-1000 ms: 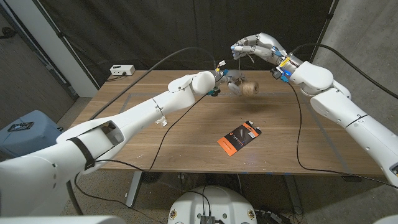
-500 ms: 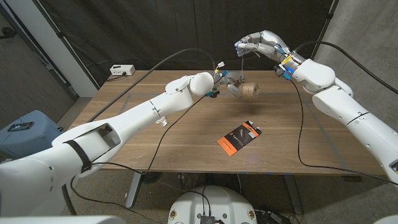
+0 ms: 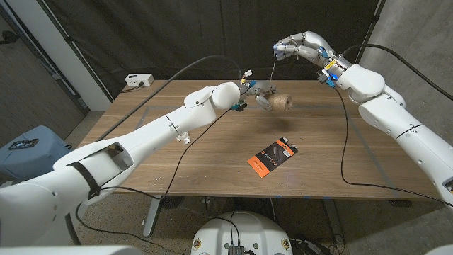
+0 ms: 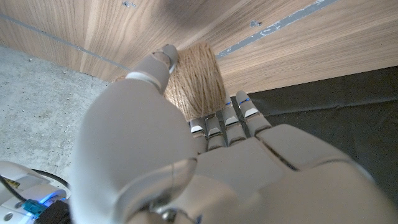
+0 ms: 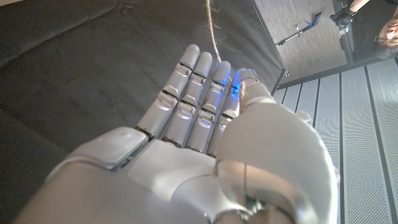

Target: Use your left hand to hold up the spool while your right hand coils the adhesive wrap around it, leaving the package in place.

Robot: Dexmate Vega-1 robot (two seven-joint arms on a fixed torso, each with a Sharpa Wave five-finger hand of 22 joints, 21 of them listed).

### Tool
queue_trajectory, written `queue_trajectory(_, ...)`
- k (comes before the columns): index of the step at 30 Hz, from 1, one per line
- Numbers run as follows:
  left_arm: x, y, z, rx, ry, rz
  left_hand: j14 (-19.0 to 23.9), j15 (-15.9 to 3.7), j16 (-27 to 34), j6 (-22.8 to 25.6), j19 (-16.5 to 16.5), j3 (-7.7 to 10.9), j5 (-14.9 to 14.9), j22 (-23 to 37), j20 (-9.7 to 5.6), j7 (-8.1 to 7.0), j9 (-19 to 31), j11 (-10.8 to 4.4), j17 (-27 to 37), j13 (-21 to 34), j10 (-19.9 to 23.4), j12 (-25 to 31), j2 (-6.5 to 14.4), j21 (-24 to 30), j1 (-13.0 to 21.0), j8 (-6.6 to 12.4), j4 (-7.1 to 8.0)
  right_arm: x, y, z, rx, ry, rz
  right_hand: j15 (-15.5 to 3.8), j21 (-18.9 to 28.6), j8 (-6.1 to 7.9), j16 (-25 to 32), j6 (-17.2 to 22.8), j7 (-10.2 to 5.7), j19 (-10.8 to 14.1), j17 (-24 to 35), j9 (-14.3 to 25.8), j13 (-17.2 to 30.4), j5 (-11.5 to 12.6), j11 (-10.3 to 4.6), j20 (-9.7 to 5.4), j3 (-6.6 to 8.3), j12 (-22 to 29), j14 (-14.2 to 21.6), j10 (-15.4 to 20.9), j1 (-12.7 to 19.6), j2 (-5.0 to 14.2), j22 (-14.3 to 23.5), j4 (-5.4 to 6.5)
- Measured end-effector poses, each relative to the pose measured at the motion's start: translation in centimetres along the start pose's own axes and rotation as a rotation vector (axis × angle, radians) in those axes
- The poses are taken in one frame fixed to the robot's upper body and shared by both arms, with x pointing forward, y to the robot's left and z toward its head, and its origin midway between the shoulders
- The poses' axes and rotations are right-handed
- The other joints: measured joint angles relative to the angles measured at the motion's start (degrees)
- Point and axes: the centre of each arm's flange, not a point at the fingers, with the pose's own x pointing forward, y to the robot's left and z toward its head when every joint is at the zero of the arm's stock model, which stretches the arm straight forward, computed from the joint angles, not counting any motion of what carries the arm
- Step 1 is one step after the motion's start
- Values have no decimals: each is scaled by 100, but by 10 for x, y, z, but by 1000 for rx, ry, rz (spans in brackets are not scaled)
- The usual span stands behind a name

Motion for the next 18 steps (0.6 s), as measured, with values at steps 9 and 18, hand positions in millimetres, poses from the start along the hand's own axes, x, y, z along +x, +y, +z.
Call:
queue_trajectory(9,-5,5,0,-6,-18,8,0,0,0,0,0,0,-1,0,0,0,0,0,0,1,0,-8,-1,45,-1,5,0,2,-6,-10,-9,25,-25,0,0,-16,0,-1,1,0,2,-2,0,0,0,0,0,0,0,0,1,1,0,0)
queue_trajectory(18,-9,7,2,-17,-42,11,21,-20,0,0,0,0,-6,0,0,0,0,-22,-16,1,23,-21,-2,45,-2,7,0,4,-10,-20,-5,45,-40,0,34,-22,-21,-2,2,0,28,-4,0,0,0,0,0,0,0,0,33,15,0,0)
